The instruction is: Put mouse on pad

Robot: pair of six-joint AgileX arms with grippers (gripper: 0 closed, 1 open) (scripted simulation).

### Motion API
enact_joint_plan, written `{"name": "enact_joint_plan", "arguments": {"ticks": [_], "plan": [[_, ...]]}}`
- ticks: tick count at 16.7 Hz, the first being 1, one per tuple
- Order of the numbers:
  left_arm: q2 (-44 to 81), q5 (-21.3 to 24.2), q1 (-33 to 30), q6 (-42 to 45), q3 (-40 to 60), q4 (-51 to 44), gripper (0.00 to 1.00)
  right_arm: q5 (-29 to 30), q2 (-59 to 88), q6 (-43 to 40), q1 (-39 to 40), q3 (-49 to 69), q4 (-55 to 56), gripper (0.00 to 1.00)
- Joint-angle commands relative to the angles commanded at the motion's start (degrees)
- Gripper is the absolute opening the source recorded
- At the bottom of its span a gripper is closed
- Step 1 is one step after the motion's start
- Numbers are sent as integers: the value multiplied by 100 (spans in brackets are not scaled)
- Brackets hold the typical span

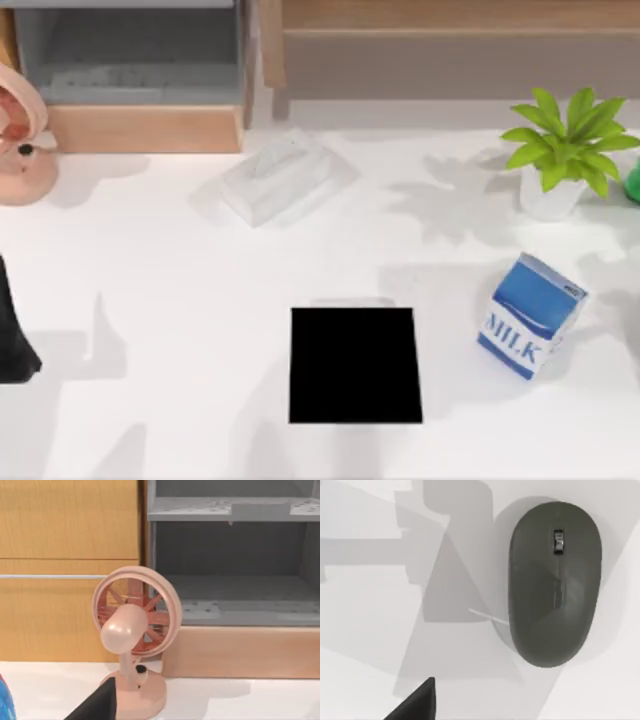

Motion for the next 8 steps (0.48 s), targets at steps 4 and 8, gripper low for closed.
{"name": "enact_joint_plan", "arguments": {"ticks": [4,8], "plan": [[0,0,0,0,0,0,100,1,338,-82,-16,305,-203,100],[0,0,0,0,0,0,100,2,320,-75,15,289,-189,100]]}}
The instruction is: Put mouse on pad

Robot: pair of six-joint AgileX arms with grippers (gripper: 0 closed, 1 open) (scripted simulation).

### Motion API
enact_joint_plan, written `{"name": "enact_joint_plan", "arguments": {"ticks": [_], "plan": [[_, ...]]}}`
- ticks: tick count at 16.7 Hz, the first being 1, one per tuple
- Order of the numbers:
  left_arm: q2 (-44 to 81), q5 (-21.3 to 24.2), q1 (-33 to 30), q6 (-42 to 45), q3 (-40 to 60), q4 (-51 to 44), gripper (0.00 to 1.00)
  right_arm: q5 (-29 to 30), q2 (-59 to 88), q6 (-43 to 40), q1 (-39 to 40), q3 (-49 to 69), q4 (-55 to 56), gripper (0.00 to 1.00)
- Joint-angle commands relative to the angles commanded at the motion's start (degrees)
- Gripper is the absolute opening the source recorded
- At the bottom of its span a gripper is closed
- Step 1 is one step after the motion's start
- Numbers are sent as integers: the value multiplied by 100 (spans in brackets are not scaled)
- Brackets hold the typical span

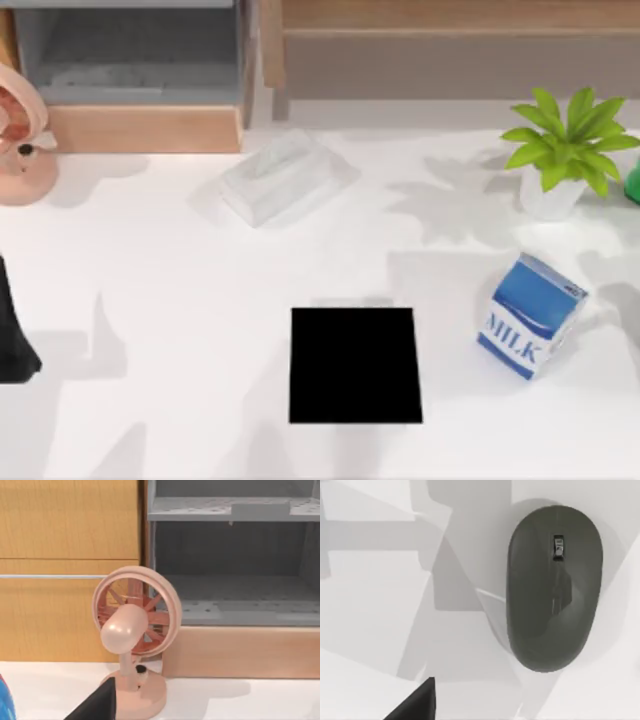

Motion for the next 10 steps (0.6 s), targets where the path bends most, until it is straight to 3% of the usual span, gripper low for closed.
{"name": "enact_joint_plan", "arguments": {"ticks": [10], "plan": [[0,0,0,0,0,0,100,4,489,-25,-44,-1381,1845,100]]}}
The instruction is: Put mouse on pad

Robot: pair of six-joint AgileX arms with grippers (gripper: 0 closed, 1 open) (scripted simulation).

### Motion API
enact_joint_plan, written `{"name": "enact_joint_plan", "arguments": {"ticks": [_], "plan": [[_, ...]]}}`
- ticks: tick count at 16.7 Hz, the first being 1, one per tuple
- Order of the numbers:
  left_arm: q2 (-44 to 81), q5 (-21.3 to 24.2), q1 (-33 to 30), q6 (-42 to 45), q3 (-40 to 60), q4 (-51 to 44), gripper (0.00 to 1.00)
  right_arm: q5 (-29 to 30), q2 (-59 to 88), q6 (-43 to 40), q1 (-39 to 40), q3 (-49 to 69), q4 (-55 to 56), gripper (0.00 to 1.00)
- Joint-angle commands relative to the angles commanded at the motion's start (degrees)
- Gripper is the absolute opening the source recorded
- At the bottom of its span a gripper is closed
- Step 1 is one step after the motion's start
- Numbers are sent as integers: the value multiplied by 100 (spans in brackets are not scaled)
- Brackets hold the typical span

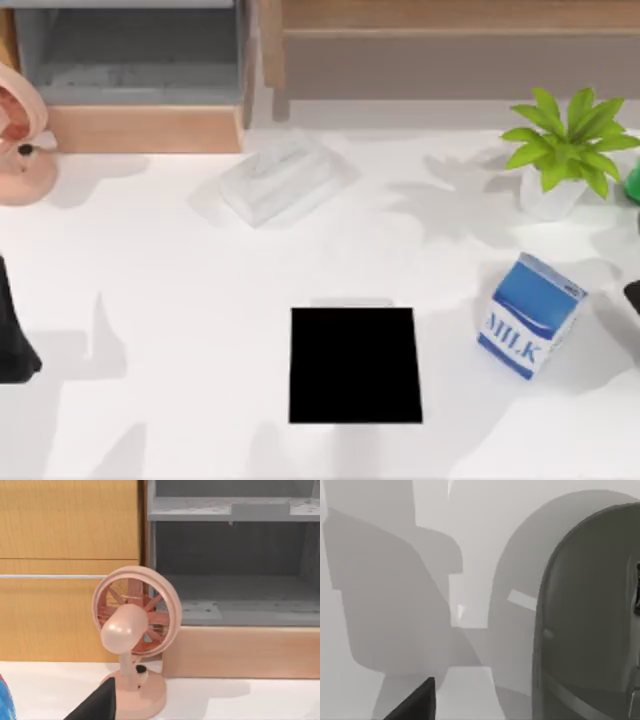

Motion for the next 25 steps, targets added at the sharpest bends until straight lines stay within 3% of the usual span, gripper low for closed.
{"name": "enact_joint_plan", "arguments": {"ticks": [8,21,25], "plan": [[0,0,0,0,0,0,100,0,465,56,36,131,343,100],[0,0,0,0,0,0,100,0,465,56,36,131,343,2],[0,0,0,0,0,0,100,0,465,56,36,131,343,0]]}}
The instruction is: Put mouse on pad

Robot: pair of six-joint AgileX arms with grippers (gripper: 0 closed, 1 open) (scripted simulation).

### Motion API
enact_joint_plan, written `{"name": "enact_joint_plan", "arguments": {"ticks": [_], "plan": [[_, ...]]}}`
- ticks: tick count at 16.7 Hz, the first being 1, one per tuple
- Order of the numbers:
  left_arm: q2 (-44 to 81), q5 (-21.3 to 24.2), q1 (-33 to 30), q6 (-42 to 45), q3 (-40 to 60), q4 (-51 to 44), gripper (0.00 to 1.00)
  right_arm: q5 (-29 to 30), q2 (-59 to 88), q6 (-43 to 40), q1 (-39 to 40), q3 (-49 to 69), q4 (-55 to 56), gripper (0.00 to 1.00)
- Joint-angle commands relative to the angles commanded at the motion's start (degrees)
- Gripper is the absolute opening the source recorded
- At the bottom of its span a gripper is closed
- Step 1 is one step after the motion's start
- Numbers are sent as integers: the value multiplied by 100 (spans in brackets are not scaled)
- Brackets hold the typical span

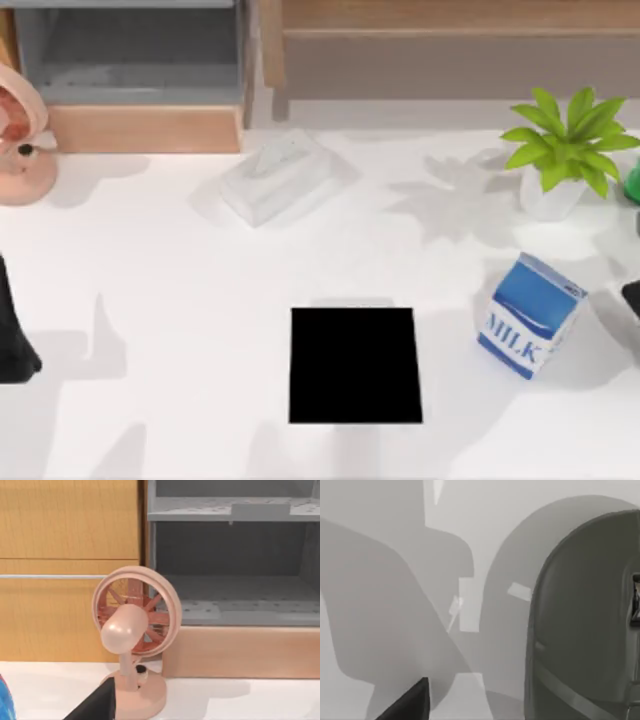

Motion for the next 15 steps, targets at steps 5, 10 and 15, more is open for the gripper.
{"name": "enact_joint_plan", "arguments": {"ticks": [5,10,15], "plan": [[0,0,0,0,0,0,100,45,-354,-53,-37,-36,-371,0],[0,0,0,0,0,0,100,56,-590,-64,-57,434,-997,0],[0,0,0,0,0,0,100,53,-996,-82,-52,1139,-2314,0]]}}
